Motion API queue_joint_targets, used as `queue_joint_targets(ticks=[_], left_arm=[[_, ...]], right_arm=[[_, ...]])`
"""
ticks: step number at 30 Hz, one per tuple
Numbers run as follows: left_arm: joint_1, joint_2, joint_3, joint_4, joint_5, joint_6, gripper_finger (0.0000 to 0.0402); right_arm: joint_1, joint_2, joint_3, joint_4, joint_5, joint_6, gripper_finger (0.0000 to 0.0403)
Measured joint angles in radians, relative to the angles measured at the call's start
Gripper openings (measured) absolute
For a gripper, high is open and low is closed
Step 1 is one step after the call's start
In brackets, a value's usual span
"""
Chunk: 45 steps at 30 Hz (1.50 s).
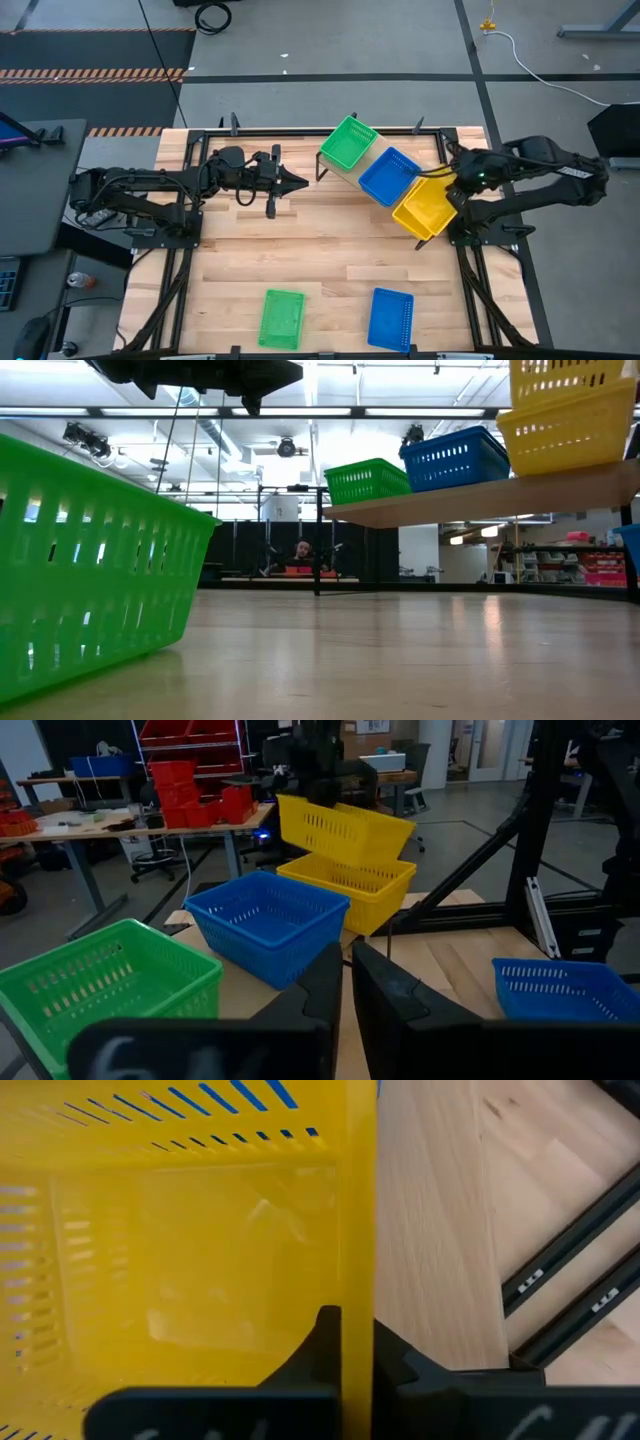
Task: Stack baskets on shelf by color
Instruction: Stack the yellow bin on top of the yellow bins on the shelf
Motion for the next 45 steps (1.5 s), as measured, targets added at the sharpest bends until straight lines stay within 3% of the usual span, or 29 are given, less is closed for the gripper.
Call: queue_joint_targets(ticks=[19, 32, 45], left_arm=[[0.0, 0.0, 0.0, 0.0, 0.003, -0.001, 0.0034], [0.0, 0.0, 0.0, 0.0, 0.003, -0.001, 0.0035], [0.0, 0.0, 0.0, 0.0, 0.003, -0.001, 0.003]], right_arm=[[0.0, 0.009, -0.127, 0.049, 0.01, -0.044, 0.011], [-0.001, 0.008, -0.128, -0.005, 0.117, -0.064, 0.0112], [0.0, 0.01, -0.128, -0.004, 0.133, -0.062, 0.0112]])
